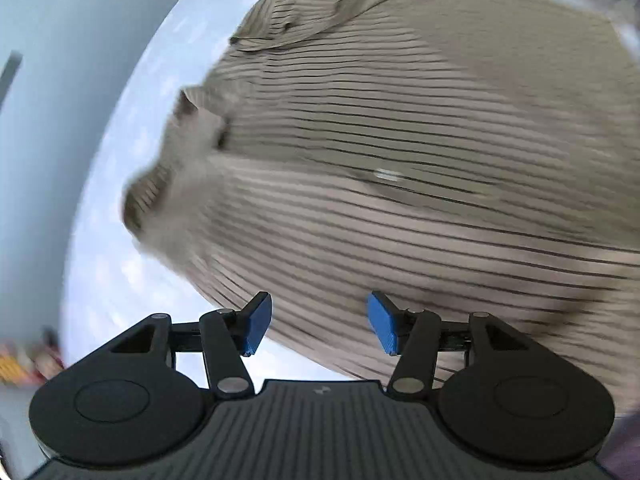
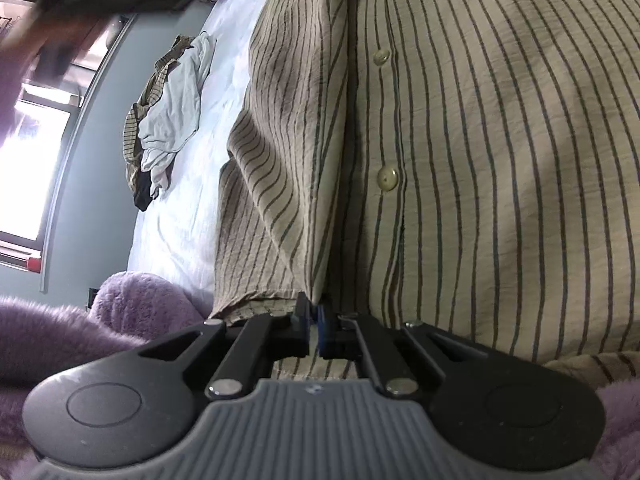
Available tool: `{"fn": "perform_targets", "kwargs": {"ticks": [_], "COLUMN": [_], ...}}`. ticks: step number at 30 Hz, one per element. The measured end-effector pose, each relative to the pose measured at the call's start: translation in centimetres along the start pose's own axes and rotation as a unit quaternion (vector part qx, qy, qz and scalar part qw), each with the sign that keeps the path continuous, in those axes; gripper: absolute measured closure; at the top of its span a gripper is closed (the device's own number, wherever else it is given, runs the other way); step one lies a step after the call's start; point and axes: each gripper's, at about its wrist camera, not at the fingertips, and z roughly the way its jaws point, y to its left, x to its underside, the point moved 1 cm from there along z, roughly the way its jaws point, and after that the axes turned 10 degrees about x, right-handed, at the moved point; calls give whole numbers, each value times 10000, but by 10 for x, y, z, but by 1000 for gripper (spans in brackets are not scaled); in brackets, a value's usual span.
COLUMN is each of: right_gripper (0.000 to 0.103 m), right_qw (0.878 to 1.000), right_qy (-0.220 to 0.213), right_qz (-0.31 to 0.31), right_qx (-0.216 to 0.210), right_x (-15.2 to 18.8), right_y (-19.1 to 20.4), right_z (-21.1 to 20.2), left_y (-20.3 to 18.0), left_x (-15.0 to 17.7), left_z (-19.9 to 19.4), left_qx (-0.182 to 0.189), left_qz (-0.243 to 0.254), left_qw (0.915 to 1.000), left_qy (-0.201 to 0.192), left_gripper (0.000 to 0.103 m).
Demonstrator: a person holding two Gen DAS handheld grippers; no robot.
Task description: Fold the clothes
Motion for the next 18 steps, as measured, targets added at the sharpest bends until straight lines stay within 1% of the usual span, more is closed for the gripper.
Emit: {"fn": "perform_targets", "kwargs": {"ticks": [1,4,6,8,9,11,12,13,14,15,16,18], "right_gripper": [96,92,91,91,90,89,87,86,83,80,79,78], "right_qw": [10000,9993,9981,9953,9933,9887,9867,9847,9828,9810,9797,9779], "right_qy": [-14,-136,-267,-468,-569,-761,-833,-901,-970,-1025,-1050,-1085], "right_qz": [-7,-134,-242,-442,-551,-718,-778,-825,-861,-898,-935,-1005], "right_qx": [48,334,507,727,844,1072,1162,1241,1317,1384,1429,1478], "right_x": [2,6,9,14,16,21,24,27,31,34,37,44], "right_y": [1,5,10,17,21,27,28,29,30,31,33,40], "right_z": [0,-4,-9,-19,-24,-32,-36,-38,-40,-42,-41,-40], "left_y": [-19,-62,-84,-100,-111,-129,-137,-144,-151,-157,-162,-168], "left_x": [13,41,55,64,72,85,90,94,99,103,107,107], "left_z": [-14,-35,-41,-40,-42,-40,-37,-36,-35,-35,-34,-29], "left_qx": [115,331,499,580,631,782,860,949,1035,1091,1132,908], "left_qz": [-164,-647,-1050,-1393,-1597,-1842,-2006,-2157,-2310,-2489,-2660,-2838], "left_qw": [9998,9973,9931,9885,9852,9795,9756,9716,9672,9623,9573,9546], "left_qy": [-73,-139,-118,-53,20,206,233,224,209,134,64,46], "left_gripper": [51,51,51,51,51,51,51,51,51,51,51,51]}}
